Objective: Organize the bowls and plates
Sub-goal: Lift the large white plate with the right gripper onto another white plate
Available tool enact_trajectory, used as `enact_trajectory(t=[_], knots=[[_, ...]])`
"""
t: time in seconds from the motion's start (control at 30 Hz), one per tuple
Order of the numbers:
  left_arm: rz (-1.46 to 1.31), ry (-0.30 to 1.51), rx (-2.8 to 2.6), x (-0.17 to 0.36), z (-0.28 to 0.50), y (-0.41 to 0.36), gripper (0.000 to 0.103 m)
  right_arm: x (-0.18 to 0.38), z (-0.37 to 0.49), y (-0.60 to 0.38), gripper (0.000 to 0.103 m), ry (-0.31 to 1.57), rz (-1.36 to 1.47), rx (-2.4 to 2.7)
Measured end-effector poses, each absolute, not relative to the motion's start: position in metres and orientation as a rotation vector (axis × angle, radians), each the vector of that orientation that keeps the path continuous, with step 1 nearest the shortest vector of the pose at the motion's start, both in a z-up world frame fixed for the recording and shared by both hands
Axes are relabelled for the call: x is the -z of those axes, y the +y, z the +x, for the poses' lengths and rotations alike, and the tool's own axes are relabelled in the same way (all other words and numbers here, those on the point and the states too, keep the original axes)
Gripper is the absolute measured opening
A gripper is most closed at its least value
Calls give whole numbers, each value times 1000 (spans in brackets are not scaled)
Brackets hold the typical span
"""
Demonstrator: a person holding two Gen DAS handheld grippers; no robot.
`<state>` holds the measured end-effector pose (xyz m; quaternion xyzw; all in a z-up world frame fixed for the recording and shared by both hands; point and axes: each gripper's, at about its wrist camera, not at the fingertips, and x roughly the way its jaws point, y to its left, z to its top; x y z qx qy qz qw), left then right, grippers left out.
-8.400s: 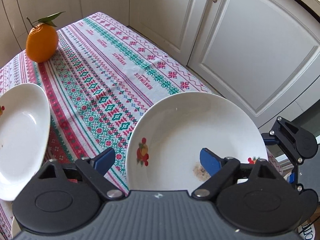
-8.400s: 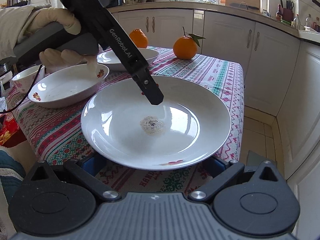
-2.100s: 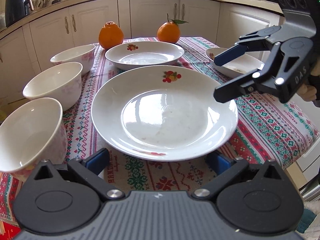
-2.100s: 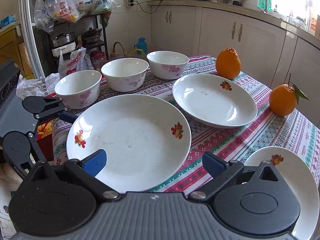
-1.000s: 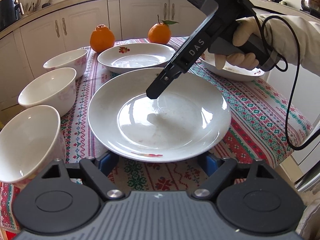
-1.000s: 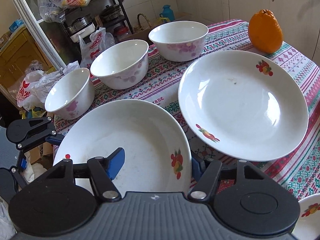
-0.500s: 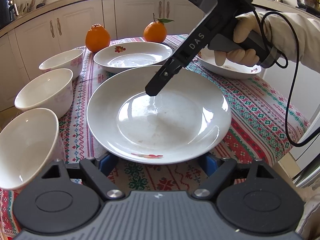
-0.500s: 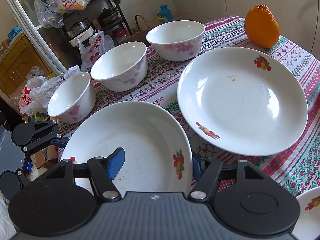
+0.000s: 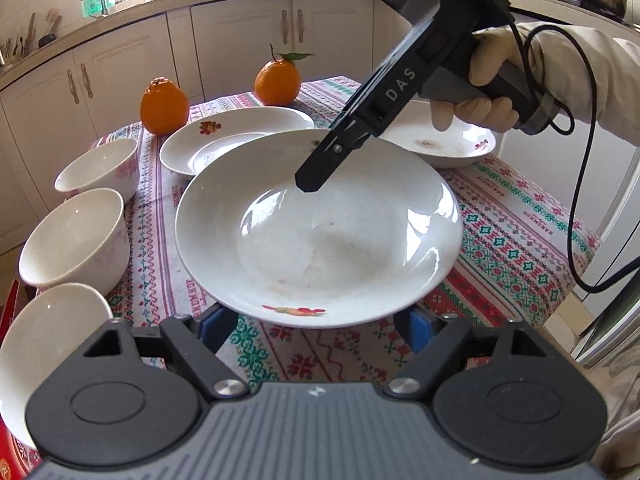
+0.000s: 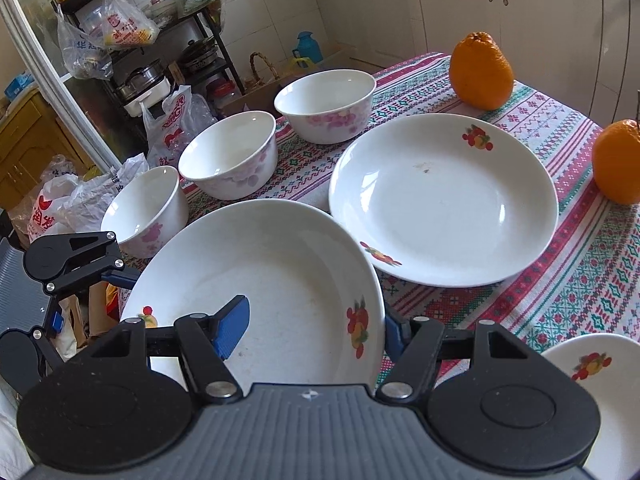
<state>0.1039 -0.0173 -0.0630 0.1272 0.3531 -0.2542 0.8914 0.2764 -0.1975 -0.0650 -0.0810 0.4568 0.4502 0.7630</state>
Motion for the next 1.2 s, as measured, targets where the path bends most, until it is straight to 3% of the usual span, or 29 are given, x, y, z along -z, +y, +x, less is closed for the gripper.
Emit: enact_trajectory(t=[0.5,1.2], knots=[[283,697,638,45,136,-61,84,39,280,-259,73,928,-154,-849],[311,695,781,52,181,-141,84,50,290,-360,73,907,-60,-638]])
